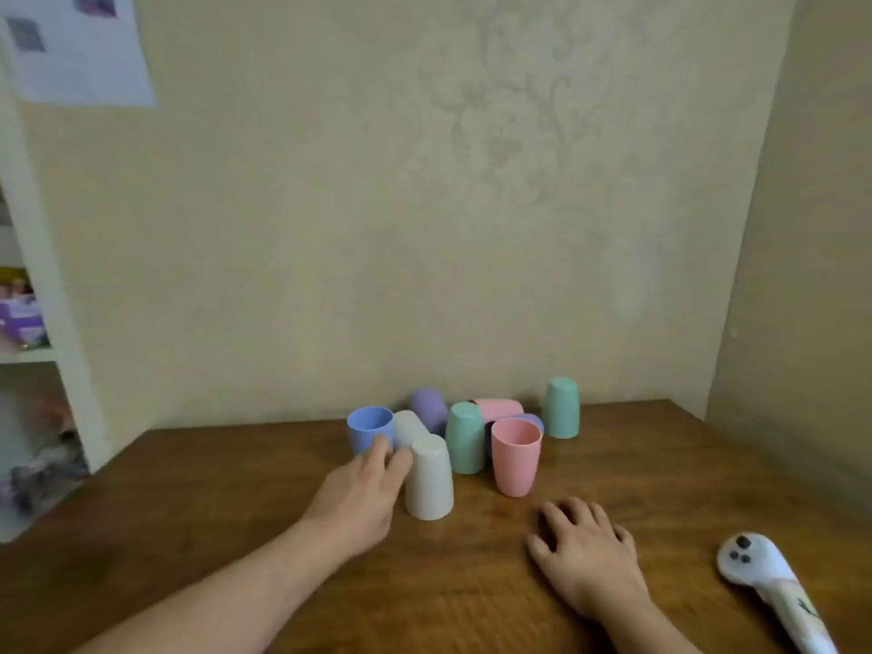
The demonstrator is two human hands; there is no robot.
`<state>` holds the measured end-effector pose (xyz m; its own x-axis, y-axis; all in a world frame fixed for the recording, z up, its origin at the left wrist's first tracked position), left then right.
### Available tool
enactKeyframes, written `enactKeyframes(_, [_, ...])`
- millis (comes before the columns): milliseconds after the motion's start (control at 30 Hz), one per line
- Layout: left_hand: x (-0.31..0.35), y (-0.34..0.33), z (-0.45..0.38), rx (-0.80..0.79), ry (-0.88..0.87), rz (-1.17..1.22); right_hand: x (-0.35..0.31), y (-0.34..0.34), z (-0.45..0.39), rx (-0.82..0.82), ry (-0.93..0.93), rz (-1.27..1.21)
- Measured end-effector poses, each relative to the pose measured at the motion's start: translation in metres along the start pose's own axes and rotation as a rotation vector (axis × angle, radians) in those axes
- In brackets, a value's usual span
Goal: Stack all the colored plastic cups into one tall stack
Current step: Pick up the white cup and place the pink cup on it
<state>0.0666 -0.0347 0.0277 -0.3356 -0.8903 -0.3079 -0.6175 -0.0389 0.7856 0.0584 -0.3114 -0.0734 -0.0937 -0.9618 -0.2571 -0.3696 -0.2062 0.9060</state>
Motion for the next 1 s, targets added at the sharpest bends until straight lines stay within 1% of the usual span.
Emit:
enactKeyframes(33, [0.002, 0.003, -0.017, 0.058, -0.05, -0.009, 0.001, 0.0, 0.001, -0.016, -0.006, -0.01])
enactKeyframes(67, [0.009, 0.001, -0.027, 0.04, -0.121, -0.059, 0.001, 0.0, -0.001, -0.003, 0.002, 0.003])
enactKeyframes(167, [0.04, -0.01, -0.052, -0.086, -0.472, -0.249, 0.0, -0.001, -0.001, 0.002, 0.007, 0.007])
enactKeyframes(200, [0.051, -0.022, -0.051, -0.131, -0.56, -0.312, 0.0, -0.002, 0.001, 0.003, 0.007, 0.004])
enactKeyframes(233, [0.057, -0.035, -0.049, -0.186, -0.609, -0.376, 0.002, -0.002, 0.0, 0.001, 0.009, 0.007])
enactKeyframes(300, [0.057, -0.054, -0.044, -0.269, -0.599, -0.472, 0.001, -0.002, 0.001, 0.005, 0.022, -0.005])
enactKeyframes(367, [0.049, -0.059, -0.042, -0.324, -0.509, -0.506, 0.001, -0.002, 0.001, 0.006, 0.016, -0.009])
enactKeyframes(433, [0.041, -0.056, -0.043, -0.318, -0.417, -0.492, 0.001, -0.002, -0.001, -0.009, 0.015, 0.006])
enactKeyframes(500, [0.029, -0.051, -0.047, -0.292, -0.308, -0.404, 0.0, -0.002, 0.0, -0.02, 0.015, 0.011])
enactKeyframes(567, [0.018, -0.04, -0.05, -0.238, -0.159, -0.214, -0.001, 0.0, 0.0, -0.033, 0.006, 0.012])
enactKeyframes(633, [0.009, -0.037, -0.045, -0.196, -0.003, 0.06, -0.001, -0.001, 0.0, -0.051, 0.003, 0.007])
enactKeyframes(733, [0.001, -0.05, -0.026, -0.161, 0.325, 0.509, -0.001, -0.002, 0.0, -0.062, -0.001, 0.01])
enactKeyframes(800, [-0.002, -0.063, -0.015, -0.125, 0.499, 0.732, -0.001, -0.002, 0.0, -0.065, -0.002, 0.011])
enactKeyframes(900, [-0.007, -0.079, -0.005, -0.061, 0.653, 0.927, -0.001, -0.002, -0.001, -0.069, -0.002, 0.01])
enactKeyframes(1000, [-0.01, -0.097, 0.009, -0.024, 0.8, 1.053, 0.0, -0.003, -0.001, -0.077, -0.004, 0.008])
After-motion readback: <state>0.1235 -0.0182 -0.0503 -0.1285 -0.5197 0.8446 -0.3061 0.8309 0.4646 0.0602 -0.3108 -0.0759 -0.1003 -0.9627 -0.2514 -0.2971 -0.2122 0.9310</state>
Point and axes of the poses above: each hand's wrist, its own z-axis away from the middle knuckle, its own y-axis out of the back of the hand, x = y × z, the point moved 8 cm from there along -z, towards the middle knuckle, and after that the axes turned 13 degrees about x, right-handed, at the moved point
